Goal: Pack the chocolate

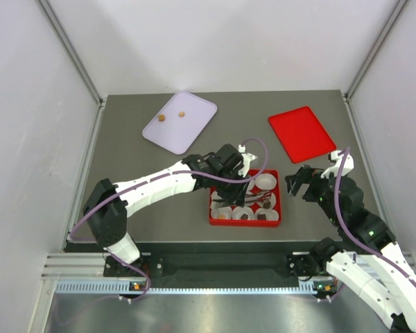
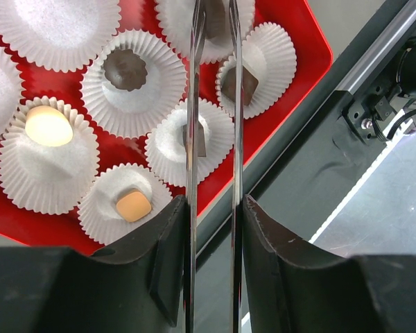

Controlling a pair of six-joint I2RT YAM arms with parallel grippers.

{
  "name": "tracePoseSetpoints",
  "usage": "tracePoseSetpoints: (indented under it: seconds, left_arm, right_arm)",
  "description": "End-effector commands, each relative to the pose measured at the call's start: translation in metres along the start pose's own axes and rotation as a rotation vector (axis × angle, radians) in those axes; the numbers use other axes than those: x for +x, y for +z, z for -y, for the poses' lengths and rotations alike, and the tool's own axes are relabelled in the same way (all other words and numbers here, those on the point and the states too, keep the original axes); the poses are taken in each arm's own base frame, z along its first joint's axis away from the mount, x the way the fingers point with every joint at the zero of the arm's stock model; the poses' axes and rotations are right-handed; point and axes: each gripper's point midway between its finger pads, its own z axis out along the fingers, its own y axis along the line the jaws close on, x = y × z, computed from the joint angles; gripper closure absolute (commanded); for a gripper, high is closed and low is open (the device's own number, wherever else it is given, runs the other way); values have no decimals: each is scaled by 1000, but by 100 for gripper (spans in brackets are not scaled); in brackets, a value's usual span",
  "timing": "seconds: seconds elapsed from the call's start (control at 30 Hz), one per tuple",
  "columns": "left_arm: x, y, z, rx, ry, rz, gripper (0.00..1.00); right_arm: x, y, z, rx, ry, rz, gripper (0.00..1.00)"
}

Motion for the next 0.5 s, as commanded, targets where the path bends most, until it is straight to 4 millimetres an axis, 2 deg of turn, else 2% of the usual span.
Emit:
tracePoseSetpoints:
  seconds: [0.0, 0.27, 0.37, 0.4, 0.47]
  left_arm:
    - [-15, -2, 8, 25, 26, 64, 59]
    - [-27, -10, 7, -7, 32, 101, 60]
    - [-48, -27, 5, -64, 46, 168, 60]
    - [-58, -34, -1, -116, 50, 205, 60]
    - [-78, -53, 0, -154, 67, 263, 60]
  right_arm:
    - [-7, -3, 3, 13, 8, 25, 0]
    - [-9, -4, 3, 11, 12, 31, 0]
    - [-10, -4, 2, 9, 14, 32, 0]
    - [-10, -5, 2, 8, 14, 34, 0]
    - [-9, -5, 1, 4, 10, 32, 0]
